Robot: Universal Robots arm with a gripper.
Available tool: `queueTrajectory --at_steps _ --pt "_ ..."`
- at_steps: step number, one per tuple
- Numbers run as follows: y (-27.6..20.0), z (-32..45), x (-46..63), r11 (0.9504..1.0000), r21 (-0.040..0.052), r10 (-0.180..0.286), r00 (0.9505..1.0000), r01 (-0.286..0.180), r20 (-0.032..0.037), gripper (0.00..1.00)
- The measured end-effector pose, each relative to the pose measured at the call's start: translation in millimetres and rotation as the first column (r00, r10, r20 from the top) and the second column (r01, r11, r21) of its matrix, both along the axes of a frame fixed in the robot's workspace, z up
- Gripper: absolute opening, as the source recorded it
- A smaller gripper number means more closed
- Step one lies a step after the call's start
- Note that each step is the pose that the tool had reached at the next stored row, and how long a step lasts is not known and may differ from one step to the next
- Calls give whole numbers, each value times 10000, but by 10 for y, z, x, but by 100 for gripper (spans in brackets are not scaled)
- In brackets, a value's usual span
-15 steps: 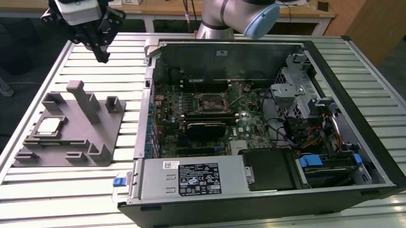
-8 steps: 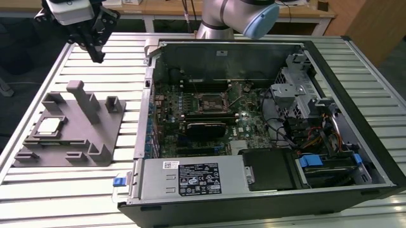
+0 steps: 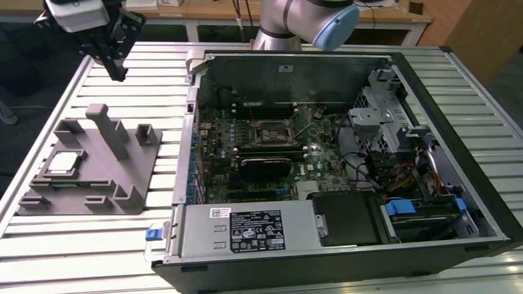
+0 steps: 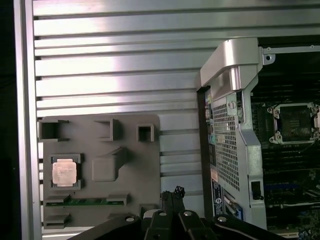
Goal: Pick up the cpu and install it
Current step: 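Reach for the cpu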
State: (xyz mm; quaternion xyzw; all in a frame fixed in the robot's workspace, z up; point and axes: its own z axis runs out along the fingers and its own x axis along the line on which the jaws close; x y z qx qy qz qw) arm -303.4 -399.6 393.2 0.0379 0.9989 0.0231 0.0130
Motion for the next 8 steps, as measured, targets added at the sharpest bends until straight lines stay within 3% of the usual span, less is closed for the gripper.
queueTrajectory --at_steps 8 --pt "-1 -6 -117 10000 0 0 10000 0 0 11"
